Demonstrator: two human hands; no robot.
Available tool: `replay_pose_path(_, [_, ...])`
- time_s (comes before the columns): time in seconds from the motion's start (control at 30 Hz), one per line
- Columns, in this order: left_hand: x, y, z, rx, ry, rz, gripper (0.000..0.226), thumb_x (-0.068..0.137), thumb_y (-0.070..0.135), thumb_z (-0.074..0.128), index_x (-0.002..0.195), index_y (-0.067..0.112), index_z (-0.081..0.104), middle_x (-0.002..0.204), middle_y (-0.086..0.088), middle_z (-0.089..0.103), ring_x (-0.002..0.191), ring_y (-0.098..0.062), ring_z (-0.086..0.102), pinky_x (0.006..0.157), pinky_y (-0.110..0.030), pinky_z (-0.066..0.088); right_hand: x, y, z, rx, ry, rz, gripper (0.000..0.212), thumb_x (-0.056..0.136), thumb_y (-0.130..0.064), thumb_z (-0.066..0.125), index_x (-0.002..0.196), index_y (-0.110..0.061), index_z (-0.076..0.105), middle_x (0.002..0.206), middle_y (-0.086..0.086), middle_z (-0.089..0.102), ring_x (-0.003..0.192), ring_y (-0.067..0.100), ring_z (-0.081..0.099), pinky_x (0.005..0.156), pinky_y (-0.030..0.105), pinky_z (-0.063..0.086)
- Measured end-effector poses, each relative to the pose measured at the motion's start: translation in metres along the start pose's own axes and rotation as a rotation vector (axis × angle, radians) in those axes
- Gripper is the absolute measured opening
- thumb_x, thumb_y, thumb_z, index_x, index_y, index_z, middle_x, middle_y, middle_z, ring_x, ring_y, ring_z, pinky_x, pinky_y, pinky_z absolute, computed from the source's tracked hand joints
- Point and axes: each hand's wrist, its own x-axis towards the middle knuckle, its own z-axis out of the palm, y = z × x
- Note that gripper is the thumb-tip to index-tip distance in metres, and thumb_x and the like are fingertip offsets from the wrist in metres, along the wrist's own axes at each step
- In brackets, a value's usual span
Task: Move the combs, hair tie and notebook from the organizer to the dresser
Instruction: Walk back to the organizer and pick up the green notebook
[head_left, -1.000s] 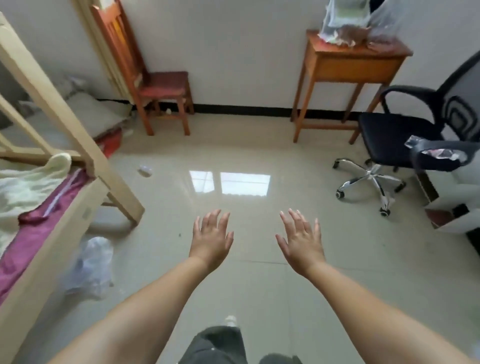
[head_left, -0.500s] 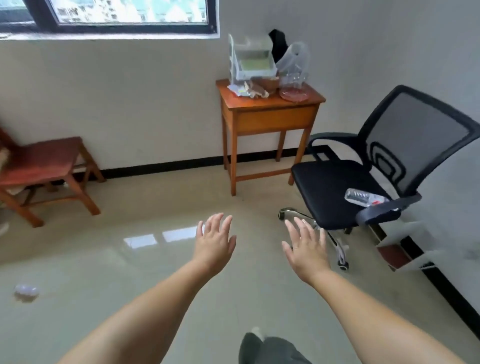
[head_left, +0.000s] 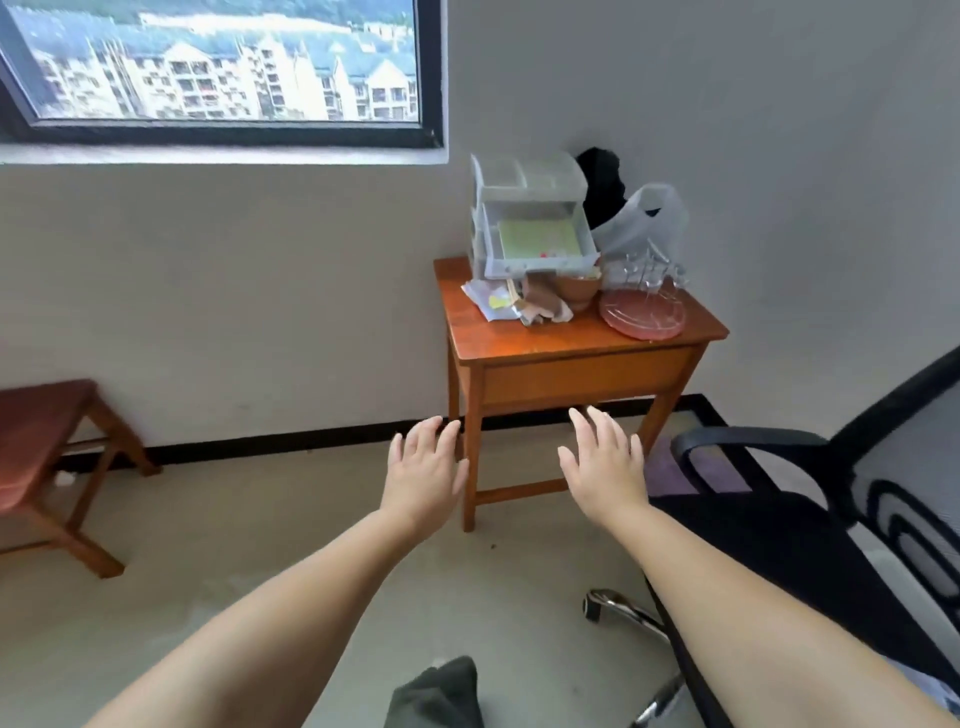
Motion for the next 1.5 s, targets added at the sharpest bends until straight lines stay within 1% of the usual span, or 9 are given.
replay_pose_path(0.47, [0.365, 0.048, -0.02, -0.333, 0.01, 0.102, 0.052, 0.094, 0.025, 0.041, 0.142, 0.01, 0.028, 0.152, -0.012, 0.029, 0.14, -0.027, 0.024, 0.113, -0.038, 0.024, 0.362, 0.027, -0.039, 0.273, 0.112, -0.056, 0.05, 0.096, -0.028, 0.036, 0.142, -0.012, 0.027, 0.152, 0.011, 0.025, 0.14, 0.026, 0.025, 0.111, 0.042, 0.029])
replay_pose_path(0.7, [0.491, 0.091, -0.007, -0.711, -0.078, -0.449, 0.048, 0.088, 0.013, 0.04, 0.135, 0.005, 0.032, 0.135, -0.019, 0.043, 0.125, -0.036, 0.043, 0.105, -0.047, 0.04, 0.496, 0.029, -0.04, 0.427, -0.044, 0.133, 0.05, 0.094, -0.021, 0.039, 0.141, -0.007, 0.026, 0.148, 0.016, 0.031, 0.13, 0.031, 0.038, 0.093, 0.037, 0.039])
replay_pose_path(0.77, [0.51, 0.095, -0.001, -0.73, -0.128, -0.618, 0.052, 0.088, 0.013, 0.039, 0.137, 0.002, 0.025, 0.138, -0.024, 0.039, 0.126, -0.039, 0.039, 0.105, -0.05, 0.038, 0.513, 0.024, -0.037, 0.466, -0.128, 0.225, 0.054, 0.093, -0.021, 0.04, 0.143, -0.008, 0.021, 0.148, 0.016, 0.031, 0.123, 0.032, 0.045, 0.082, 0.034, 0.04])
replay_pose_path(0.9, [0.519, 0.102, 0.007, -0.766, -0.073, -0.697, 0.063, 0.088, 0.009, 0.037, 0.145, 0.003, 0.01, 0.148, -0.025, 0.025, 0.136, -0.04, 0.023, 0.11, -0.05, 0.03, 0.526, 0.021, -0.034, 0.51, -0.148, 0.296, 0.05, 0.092, -0.019, 0.043, 0.138, -0.006, 0.029, 0.147, 0.019, 0.03, 0.131, 0.036, 0.036, 0.1, 0.042, 0.04])
replay_pose_path(1.07, [0.532, 0.088, 0.005, -0.916, -0.014, -0.828, 0.038, 0.086, 0.01, 0.042, 0.123, 0.0, 0.041, 0.13, -0.024, 0.045, 0.118, -0.039, 0.047, 0.099, -0.052, 0.044, 0.528, 0.022, -0.038, 0.586, -0.17, 0.29, 0.05, 0.09, -0.015, 0.044, 0.138, -0.008, 0.032, 0.145, 0.018, 0.033, 0.132, 0.034, 0.034, 0.106, 0.042, 0.037])
replay_pose_path(1.23, [0.533, 0.092, -0.012, -1.092, 0.004, -0.662, 0.024, 0.087, 0.009, 0.044, 0.108, 0.006, 0.055, 0.111, -0.016, 0.063, 0.096, -0.029, 0.061, 0.079, -0.039, 0.053, 0.528, 0.018, -0.042, 0.598, -0.194, 0.261, 0.05, 0.089, -0.014, 0.042, 0.138, -0.011, 0.033, 0.142, 0.016, 0.034, 0.127, 0.035, 0.04, 0.103, 0.048, 0.041])
replay_pose_path(1.33, [0.534, 0.088, -0.022, -1.129, -0.009, -0.591, 0.017, 0.091, 0.013, 0.045, 0.105, 0.01, 0.054, 0.11, -0.014, 0.063, 0.098, -0.028, 0.061, 0.082, -0.04, 0.053, 0.523, 0.023, -0.047, 0.76, -0.103, 0.235, 0.041, 0.09, -0.012, 0.04, 0.131, -0.013, 0.043, 0.134, 0.009, 0.047, 0.114, 0.025, 0.054, 0.088, 0.036, 0.049])
replay_pose_path(1.43, [0.531, 0.079, -0.031, -1.177, -0.012, -0.588, 0.012, 0.092, 0.016, 0.046, 0.101, 0.012, 0.053, 0.108, -0.014, 0.063, 0.097, -0.029, 0.062, 0.084, -0.043, 0.054, 0.512, 0.039, -0.055, 0.921, 0.026, 0.136, 0.024, 0.09, -0.008, 0.04, 0.101, -0.019, 0.058, 0.097, -0.004, 0.062, 0.079, -0.001, 0.061, 0.061, 0.011, 0.045])
replay_pose_path(1.5, [0.523, 0.07, -0.037, -1.28, -0.047, -0.592, 0.017, 0.093, 0.015, 0.046, 0.107, 0.012, 0.055, 0.103, -0.01, 0.065, 0.092, -0.026, 0.063, 0.076, -0.041, 0.054, 0.504, 0.053, -0.063, 1.042, 0.044, 0.114, 0.027, 0.088, -0.005, 0.04, 0.081, -0.021, 0.06, 0.072, -0.006, 0.062, 0.059, 0.001, 0.057, 0.048, 0.009, 0.042])
